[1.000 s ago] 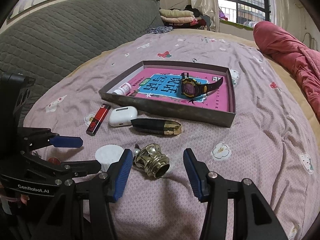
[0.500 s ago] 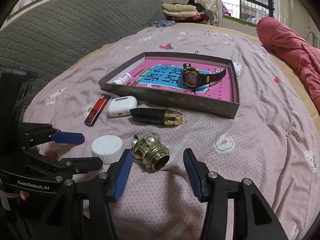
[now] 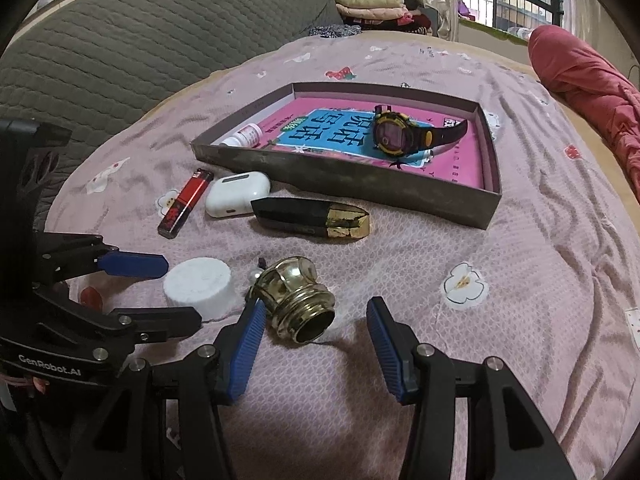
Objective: Organize rigid objects
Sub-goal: 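Grasp brass fitting with right tool while left tool moves toward white round cap, then grasp white round cap with left tool while right tool lifts brass fitting, then carry white cap with left tool over tray while right tool carries brass fitting there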
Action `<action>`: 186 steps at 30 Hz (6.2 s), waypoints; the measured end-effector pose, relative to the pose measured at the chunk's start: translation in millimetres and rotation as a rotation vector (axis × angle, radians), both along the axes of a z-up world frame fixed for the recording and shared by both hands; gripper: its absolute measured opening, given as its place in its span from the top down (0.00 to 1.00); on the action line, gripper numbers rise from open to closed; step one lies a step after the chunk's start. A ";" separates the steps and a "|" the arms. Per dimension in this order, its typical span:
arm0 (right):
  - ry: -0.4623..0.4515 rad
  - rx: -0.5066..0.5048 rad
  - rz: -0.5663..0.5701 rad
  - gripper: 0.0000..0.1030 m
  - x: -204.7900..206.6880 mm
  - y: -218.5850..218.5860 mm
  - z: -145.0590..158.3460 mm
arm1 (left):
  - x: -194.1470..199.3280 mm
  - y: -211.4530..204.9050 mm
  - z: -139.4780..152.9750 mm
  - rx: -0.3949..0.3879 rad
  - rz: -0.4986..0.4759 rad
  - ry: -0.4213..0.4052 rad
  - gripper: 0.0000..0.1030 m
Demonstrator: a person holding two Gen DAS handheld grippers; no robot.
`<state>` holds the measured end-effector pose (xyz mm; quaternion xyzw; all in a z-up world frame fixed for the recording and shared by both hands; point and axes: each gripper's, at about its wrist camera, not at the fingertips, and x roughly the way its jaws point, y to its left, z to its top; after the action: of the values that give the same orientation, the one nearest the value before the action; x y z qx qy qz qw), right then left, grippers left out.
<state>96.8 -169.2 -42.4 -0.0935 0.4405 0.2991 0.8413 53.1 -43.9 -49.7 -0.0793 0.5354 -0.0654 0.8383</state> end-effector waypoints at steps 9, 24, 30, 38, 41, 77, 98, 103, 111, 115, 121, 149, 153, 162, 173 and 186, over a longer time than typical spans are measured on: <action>0.022 0.013 0.024 0.49 10.0 4.5 -5.7 | 9.8 1.7 -5.3 -0.019 0.000 0.005 0.32; 0.055 0.056 0.044 0.49 27.6 13.0 -8.4 | 18.4 1.4 -11.5 -0.046 0.001 0.010 0.32; 0.081 0.085 0.038 0.49 30.9 13.7 -11.7 | 22.7 1.2 -14.1 -0.061 0.006 0.011 0.31; 0.129 0.136 0.033 0.59 34.6 12.1 -17.4 | 26.1 0.6 -16.2 -0.064 0.007 0.013 0.30; 0.143 0.157 0.030 0.59 36.0 10.3 -17.8 | 26.8 1.2 -16.4 -0.070 0.010 0.012 0.30; 0.131 0.263 -0.067 0.59 46.9 -13.8 -4.3 | 21.6 -4.7 -4.3 -0.049 -0.013 -0.031 0.50; 0.052 0.279 -0.042 0.59 41.5 -5.9 18.9 | 16.4 4.7 33.2 -0.046 0.044 -0.108 0.50; 0.054 0.289 -0.056 0.59 43.0 -9.1 19.3 | 13.4 8.7 39.1 -0.050 0.053 -0.113 0.50; 0.048 0.304 -0.077 0.59 45.4 -13.4 21.5 | 9.1 14.5 52.7 -0.051 0.068 -0.142 0.50; 0.041 0.303 -0.077 0.59 44.6 -12.9 22.9 | 8.9 21.7 58.7 -0.054 0.088 -0.151 0.50; -0.001 0.297 -0.086 0.59 41.8 -13.3 31.4 | 10.6 26.9 63.4 -0.049 0.106 -0.166 0.50; -0.167 0.228 -0.135 0.59 38.2 -11.4 54.9 | 37.1 27.9 80.6 0.003 0.131 -0.239 0.50; -0.187 0.222 -0.169 0.59 44.8 -17.2 58.0 | 47.3 33.3 83.1 0.001 0.143 -0.246 0.50; -0.206 0.213 -0.239 0.59 61.9 -27.1 60.6 | 75.2 37.1 80.8 -0.001 0.152 -0.253 0.50; -0.180 0.158 -0.287 0.59 87.8 -21.0 45.8 | 119.3 34.6 58.8 0.015 0.151 -0.219 0.50; -0.145 0.108 -0.326 0.59 105.9 -18.6 29.5 | 143.8 36.6 30.3 0.040 0.152 -0.175 0.50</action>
<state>202.8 -187.8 -12.9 0.0030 0.3716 0.1746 0.9118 197.0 -7.3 -19.4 -0.0969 0.4540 0.0026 0.8857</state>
